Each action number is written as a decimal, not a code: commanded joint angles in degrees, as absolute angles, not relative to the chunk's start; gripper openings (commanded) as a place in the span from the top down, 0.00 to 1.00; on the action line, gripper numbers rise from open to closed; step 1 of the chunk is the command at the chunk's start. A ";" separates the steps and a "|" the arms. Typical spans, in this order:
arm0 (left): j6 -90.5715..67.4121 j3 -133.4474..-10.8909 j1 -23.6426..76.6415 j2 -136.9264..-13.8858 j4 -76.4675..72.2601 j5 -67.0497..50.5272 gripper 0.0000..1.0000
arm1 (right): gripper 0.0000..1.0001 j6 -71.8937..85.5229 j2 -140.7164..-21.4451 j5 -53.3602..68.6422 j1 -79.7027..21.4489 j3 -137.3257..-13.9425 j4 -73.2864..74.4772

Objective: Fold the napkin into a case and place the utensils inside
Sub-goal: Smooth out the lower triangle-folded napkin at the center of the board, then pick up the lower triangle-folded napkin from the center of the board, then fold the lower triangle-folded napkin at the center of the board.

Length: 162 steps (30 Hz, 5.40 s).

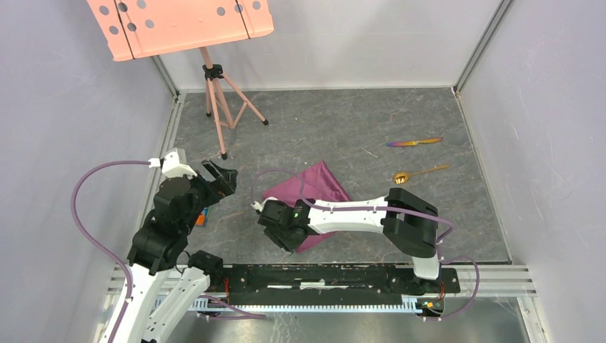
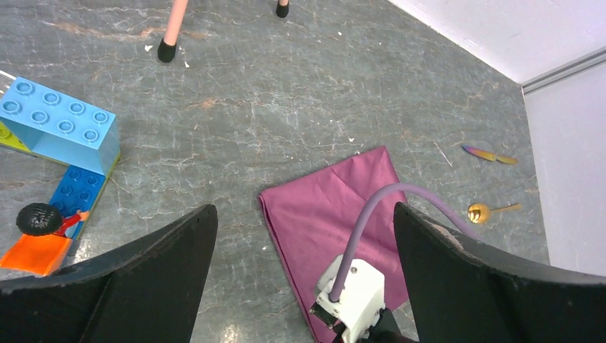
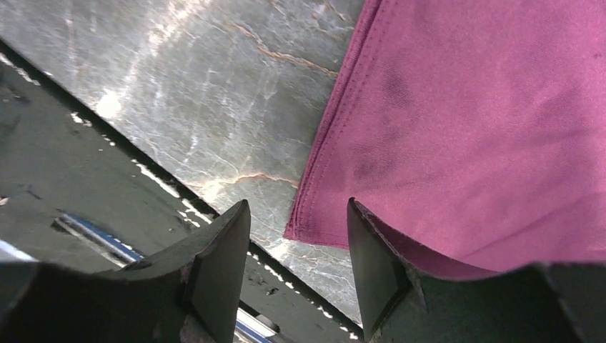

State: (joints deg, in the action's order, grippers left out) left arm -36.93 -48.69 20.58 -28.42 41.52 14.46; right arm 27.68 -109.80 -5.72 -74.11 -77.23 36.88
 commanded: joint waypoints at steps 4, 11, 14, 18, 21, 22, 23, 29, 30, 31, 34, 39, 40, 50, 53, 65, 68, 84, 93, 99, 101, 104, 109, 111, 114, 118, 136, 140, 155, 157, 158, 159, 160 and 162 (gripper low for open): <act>-32.74 -49.32 20.28 -27.27 41.54 14.83 0.01 | 0.41 28.74 -111.51 -8.30 -74.08 -79.80 40.41; -32.54 -49.39 20.31 -27.11 41.45 14.72 0.00 | 0.40 28.46 -113.01 -7.63 -74.00 -78.99 39.47; -32.24 -49.66 20.24 -27.17 41.52 14.70 0.00 | 0.42 28.32 -113.98 -7.00 -74.00 -77.79 38.53; -31.93 -49.58 20.31 -27.06 41.61 15.04 0.00 | 0.54 28.22 -114.95 -7.81 -73.92 -75.40 36.85; -31.91 -49.40 20.30 -27.00 41.80 15.22 0.00 | 0.64 28.06 -115.59 -9.20 -73.92 -73.75 36.23; -31.91 -49.39 20.39 -27.01 41.83 15.21 0.00 | 0.67 27.90 -115.45 -9.68 -73.92 -73.30 35.92; -31.94 -49.35 20.31 -27.01 41.83 15.22 0.00 | 0.70 27.86 -115.34 -10.32 -73.92 -72.93 35.50; -32.44 -48.00 20.37 -28.77 40.47 13.52 0.00 | 0.96 26.61 -111.86 -11.99 -73.53 -71.78 31.50; -32.66 -47.46 20.30 -29.49 40.06 12.62 0.00 | 1.00 25.88 -110.68 -11.73 -73.40 -71.36 29.90; -33.10 -47.01 20.30 -30.50 39.75 11.32 0.00 | 1.00 25.27 -109.62 -11.38 -73.37 -70.65 28.27; -35.02 -46.04 20.22 -33.75 39.36 7.99 0.00 | 1.00 25.08 -103.85 -9.81 -72.55 -65.63 21.69; -40.77 -43.52 20.33 -38.30 37.89 4.11 0.00 | 1.00 27.00 -94.13 -4.86 -69.94 -55.39 9.99; -42.71 -42.81 20.30 -39.44 37.40 3.51 0.01 | 1.00 27.52 -92.44 -2.93 -69.30 -52.95 7.23; -60.16 -37.36 21.06 -59.60 24.99 -11.53 0.09 | 1.00 31.10 -83.47 7.24 -63.41 -39.39 -6.59; -66.49 -34.69 21.55 -63.11 18.80 -12.26 0.13 | 1.00 31.33 -81.66 8.88 -61.65 -37.11 -8.90; -72.78 -29.37 22.60 -72.02 7.07 -0.97 0.29 | 1.00 31.60 -78.41 13.57 -57.50 -31.61 -14.49; -71.49 -28.48 22.65 -74.13 4.06 -0.27 0.33 | 1.00 31.45 -78.31 14.36 -57.06 -31.22 -15.00; -63.41 -32.69 23.44 -74.93 9.83 4.91 0.80 | 1.00 33.48 -78.92 21.56 -55.70 -27.10 -21.96; -66.89 -51.44 32.53 -81.41 33.54 17.70 0.98 | 1.00 37.24 -77.89 26.54 -51.59 -20.17 -28.39; -75.26 -65.86 36.62 -91.22 50.19 25.09 0.98 | 1.00 37.41 -75.78 28.47 -48.34 -17.11 -29.00; -76.89 -71.39 37.53 -94.72 54.46 26.58 0.98 | 1.00 37.31 -75.25 29.15 -47.32 -16.23 -29.18; -78.28 -76.75 38.50 -99.05 57.51 26.72 0.98 | 1.00 37.00 -74.44 29.72 -45.69 -15.00 -29.28; -80.11 -83.94 41.01 -103.90 60.56 29.12 0.98 | 1.00 35.82 -73.26 30.72 -43.02 -13.70 -28.60; -80.48 -86.66 41.65 -105.95 61.69 29.92 0.98 | 1.00 35.27 -73.17 30.83 -42.07 -13.38 -28.32; -80.83 -90.71 42.09 -108.83 64.32 30.81 0.98 | 1.00 34.75 -73.26 31.75 -40.85 -13.07 -28.39; -79.33 -90.23 42.14 -108.10 62.72 31.72 0.98 | 1.00 34.31 -73.93 32.80 -40.42 -13.92 -28.22; -76.80 -70.73 37.31 -89.88 59.58 30.78 0.98 | 1.00 39.05 -77.93 32.10 -51.68 -17.25 -33.02; -76.40 -68.52 37.38 -87.19 59.42 31.38 0.98 | 1.00 40.05 -79.34 32.96 -52.73 -17.45 -35.25; -75.41 -79.10 37.52 -102.22 59.33 29.43 0.98 | 1.00 40.79 -82.75 37.38 -46.64 -15.91 -37.88; -75.21 -79.92 37.57 -103.34 59.35 29.47 0.98 | 1.00 40.51 -83.69 38.17 -45.99 -15.80 -38.09; -75.09 -80.34 37.53 -103.80 59.28 29.40 0.98 | 1.00 40.17 -83.88 38.27 -45.75 -15.82 -37.94; -74.98 -80.77 37.55 -104.37 59.33 29.29 0.98 | 1.00 39.84 -84.10 38.40 -45.50 -15.82 -37.63; -74.78 -81.00 37.55 -104.70 59.37 29.20 0.98 | 1.00 39.57 -84.20 38.41 -45.33 -15.75 -37.46; -74.24 -81.35 37.63 -105.75 58.95 28.72 0.98 | 1.00 38.90 -84.43 38.43 -44.94 -15.84 -37.10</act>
